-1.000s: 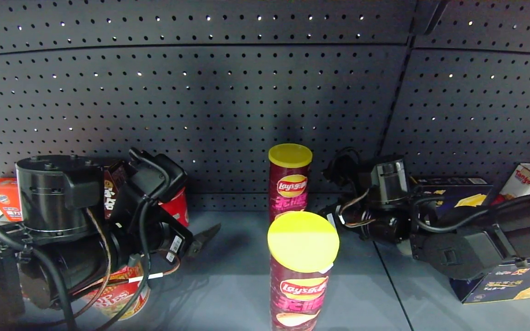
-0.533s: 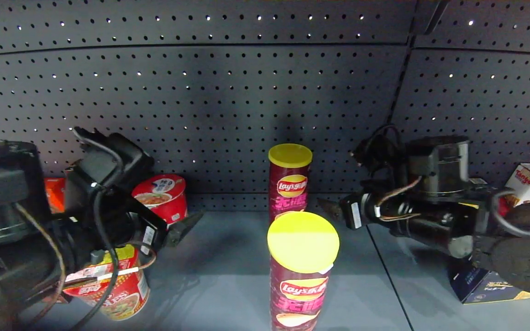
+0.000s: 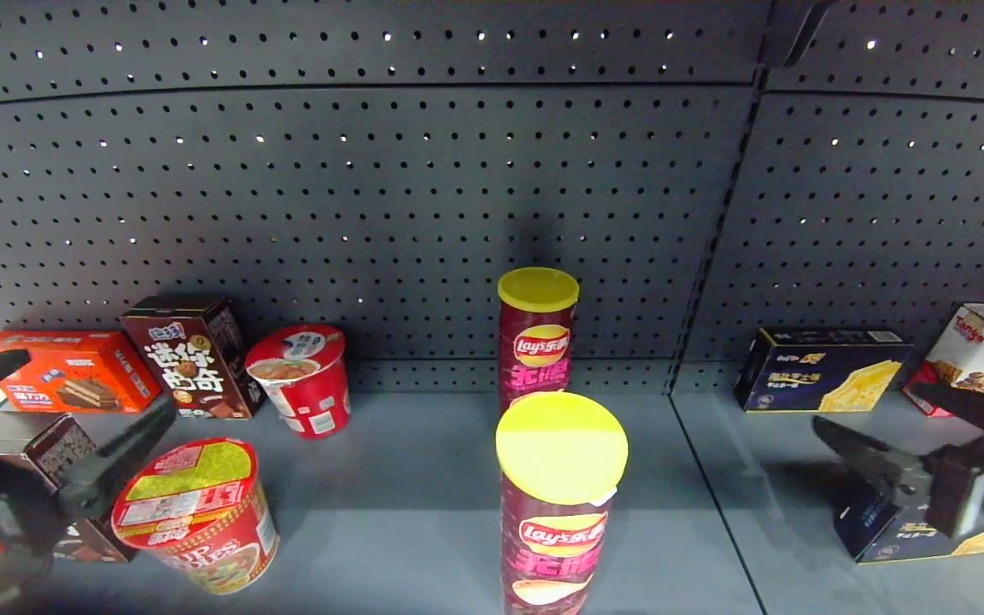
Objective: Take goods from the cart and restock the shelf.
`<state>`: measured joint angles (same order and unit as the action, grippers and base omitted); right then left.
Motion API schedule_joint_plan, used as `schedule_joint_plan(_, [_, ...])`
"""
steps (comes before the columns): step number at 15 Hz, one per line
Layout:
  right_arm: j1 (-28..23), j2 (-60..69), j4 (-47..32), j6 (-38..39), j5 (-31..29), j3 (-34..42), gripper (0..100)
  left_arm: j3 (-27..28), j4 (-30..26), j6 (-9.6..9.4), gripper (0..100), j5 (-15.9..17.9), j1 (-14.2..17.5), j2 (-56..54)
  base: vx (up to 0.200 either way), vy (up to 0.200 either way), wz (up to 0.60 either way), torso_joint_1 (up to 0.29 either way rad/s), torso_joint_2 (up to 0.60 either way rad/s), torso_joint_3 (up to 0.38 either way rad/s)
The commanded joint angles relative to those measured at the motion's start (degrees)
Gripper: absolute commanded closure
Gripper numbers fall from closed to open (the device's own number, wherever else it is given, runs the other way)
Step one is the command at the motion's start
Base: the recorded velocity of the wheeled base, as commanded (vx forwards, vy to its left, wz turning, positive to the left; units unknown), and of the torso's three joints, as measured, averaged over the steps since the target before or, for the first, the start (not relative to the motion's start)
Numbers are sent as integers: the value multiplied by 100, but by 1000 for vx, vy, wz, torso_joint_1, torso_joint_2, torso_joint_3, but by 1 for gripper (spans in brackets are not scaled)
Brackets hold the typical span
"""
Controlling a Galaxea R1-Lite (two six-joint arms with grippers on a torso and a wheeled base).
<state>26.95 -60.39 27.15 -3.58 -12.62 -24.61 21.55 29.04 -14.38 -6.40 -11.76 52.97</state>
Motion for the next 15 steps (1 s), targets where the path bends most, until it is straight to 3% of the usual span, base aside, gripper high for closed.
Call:
schedule_joint_plan(1, [-639,1082,-17,-11,75,431,0,-617,-30,6,0,-169,306,-1148,0,0,0,0,0,0])
schedule_joint_plan(3, [-1368,1522,-17,-169,286,528,0,-644,-416,-3,0,-441,377,-1605,0,0,0,0,0,0])
schedule_joint_plan(4, [-1843,1970,-17,-222,453,730,0,-670,-944,-64,0,-503,377,-2142,0,0,0,0,0,0])
schedule_joint_plan(6, [-2203,2638,-43,-450,515,1204,0,-758,-1963,-416,0,-626,385,-3337,0,0,0,0,0,0])
schedule_joint_plan(7, [-2221,2910,-61,-591,532,1415,0,-855,-2447,-460,0,-678,385,-3873,0,0,0,0,0,0])
schedule_joint_plan(8, [-2168,3218,-113,-731,497,1591,0,-925,-2904,-460,0,-696,403,-4462,0,0,0,0,0,0])
schedule_joint_plan(9, [-2230,3772,-623,-775,497,1635,0,-1039,-3132,-293,0,-854,456,-4734,0,0,0,0,0,0])
schedule_joint_plan(10, [-2212,4202,-1142,-767,506,1644,0,-1074,-2816,-249,0,-881,456,-4708,0,0,0,0,0,0])
schedule_joint_plan(12, [-2247,4985,-2073,-714,506,1679,0,-1654,-2517,-161,0,-740,438,-4708,0,0,0,0,0,0])
schedule_joint_plan(13, [-2291,5433,-2425,-714,497,1697,0,-2059,-1849,-205,0,-740,438,-4708,0,0,0,0,0,0])
schedule_joint_plan(14, [-2335,5538,-2574,-652,444,1723,0,-2155,-1656,-214,0,-731,438,-4708,0,0,0,0,0,0])
schedule_joint_plan(15, [-2335,5538,-2539,-538,400,1679,0,-2155,-1849,-152,0,-731,438,-4708,0,0,0,0,0,0])
